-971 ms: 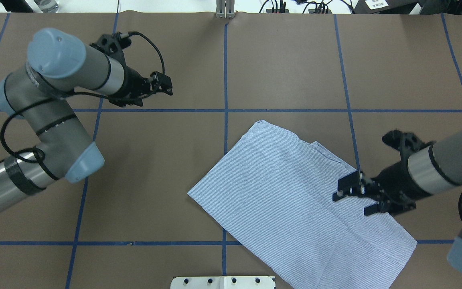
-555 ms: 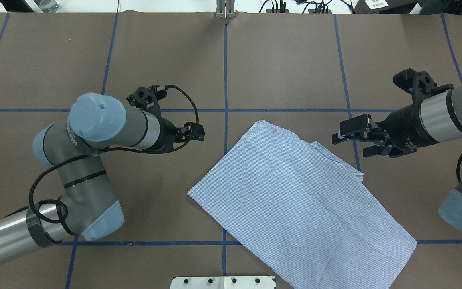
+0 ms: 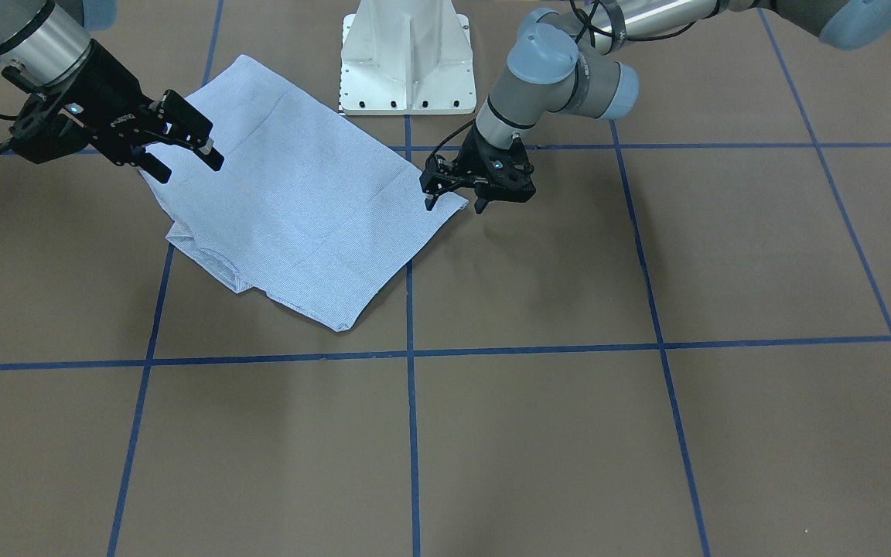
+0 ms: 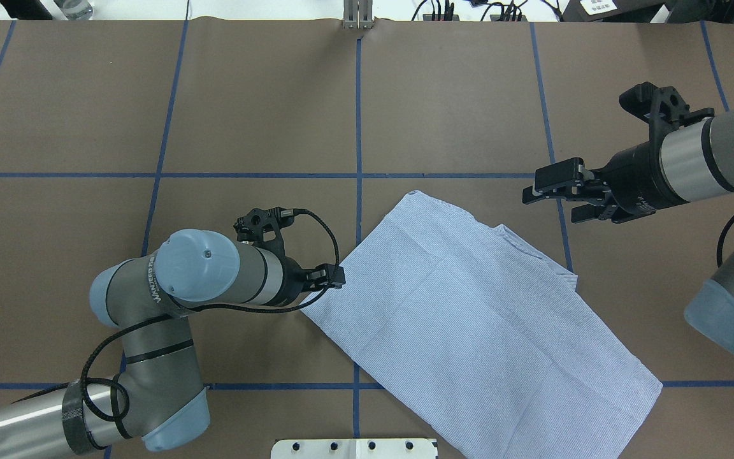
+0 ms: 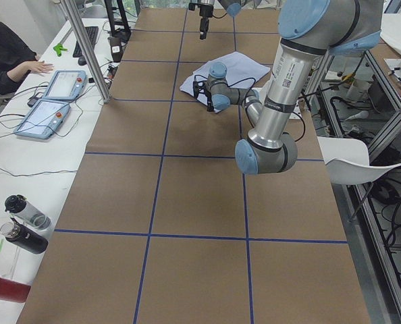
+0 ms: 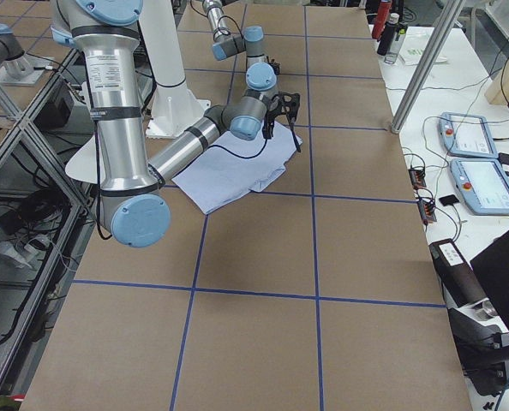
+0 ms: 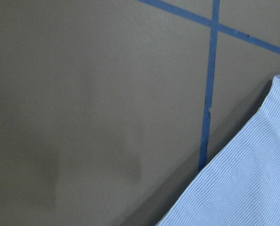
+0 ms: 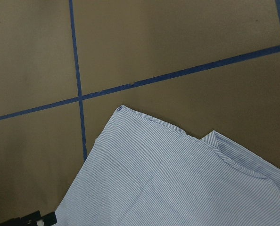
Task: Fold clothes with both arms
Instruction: 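Lower the left gripper onto the shirt corner nearest it and grasp, then drag the shirt with the left gripper away from the robot, straightening it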
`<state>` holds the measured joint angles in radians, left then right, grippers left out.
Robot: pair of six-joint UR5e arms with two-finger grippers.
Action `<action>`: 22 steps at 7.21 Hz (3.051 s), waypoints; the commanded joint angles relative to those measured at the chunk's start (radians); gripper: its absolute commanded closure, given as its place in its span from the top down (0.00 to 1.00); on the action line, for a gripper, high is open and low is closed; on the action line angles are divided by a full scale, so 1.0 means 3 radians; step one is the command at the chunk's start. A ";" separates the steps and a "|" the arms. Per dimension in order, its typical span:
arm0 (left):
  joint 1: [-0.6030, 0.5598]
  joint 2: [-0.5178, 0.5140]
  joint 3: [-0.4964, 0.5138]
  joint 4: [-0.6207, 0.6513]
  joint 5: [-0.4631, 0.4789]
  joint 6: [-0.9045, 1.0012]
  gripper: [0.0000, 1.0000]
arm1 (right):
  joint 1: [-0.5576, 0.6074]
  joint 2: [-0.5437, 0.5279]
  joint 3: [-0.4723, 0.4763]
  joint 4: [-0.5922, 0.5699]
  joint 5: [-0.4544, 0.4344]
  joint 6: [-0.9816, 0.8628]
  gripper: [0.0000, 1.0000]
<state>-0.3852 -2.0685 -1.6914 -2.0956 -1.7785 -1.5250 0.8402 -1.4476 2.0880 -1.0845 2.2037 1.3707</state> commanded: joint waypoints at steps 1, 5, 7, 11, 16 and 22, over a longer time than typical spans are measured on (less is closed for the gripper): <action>0.0047 0.0002 0.0003 0.0000 0.0007 -0.0004 0.97 | 0.0001 0.0008 -0.0001 0.0000 0.0002 -0.0003 1.00; 0.0067 0.0002 0.0065 0.0006 0.0002 0.0001 0.97 | 0.0001 0.0003 -0.0001 -0.0005 0.0002 0.0002 1.00; 0.0067 -0.0003 0.0065 0.0011 -0.0013 -0.0009 0.65 | 0.0001 -0.0002 -0.0001 -0.0005 0.0002 0.0002 1.00; 0.0067 -0.0003 -0.0007 0.0102 -0.0023 0.0026 0.00 | 0.0006 -0.0012 -0.0011 0.0000 0.0002 0.0002 1.00; -0.0264 -0.0151 -0.0192 0.0583 -0.0018 0.0052 0.00 | 0.0027 -0.0048 -0.0016 0.0000 -0.0003 0.0002 1.00; -0.1037 -0.0809 0.1370 -0.0262 0.0241 0.0819 0.00 | 0.0011 -0.0007 -0.0062 0.0005 -0.0105 0.0002 1.00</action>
<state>-0.6717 -2.2589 -1.4105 -2.0503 -1.7433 -1.2983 0.8444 -1.4517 2.0710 -1.0836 2.1753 1.3714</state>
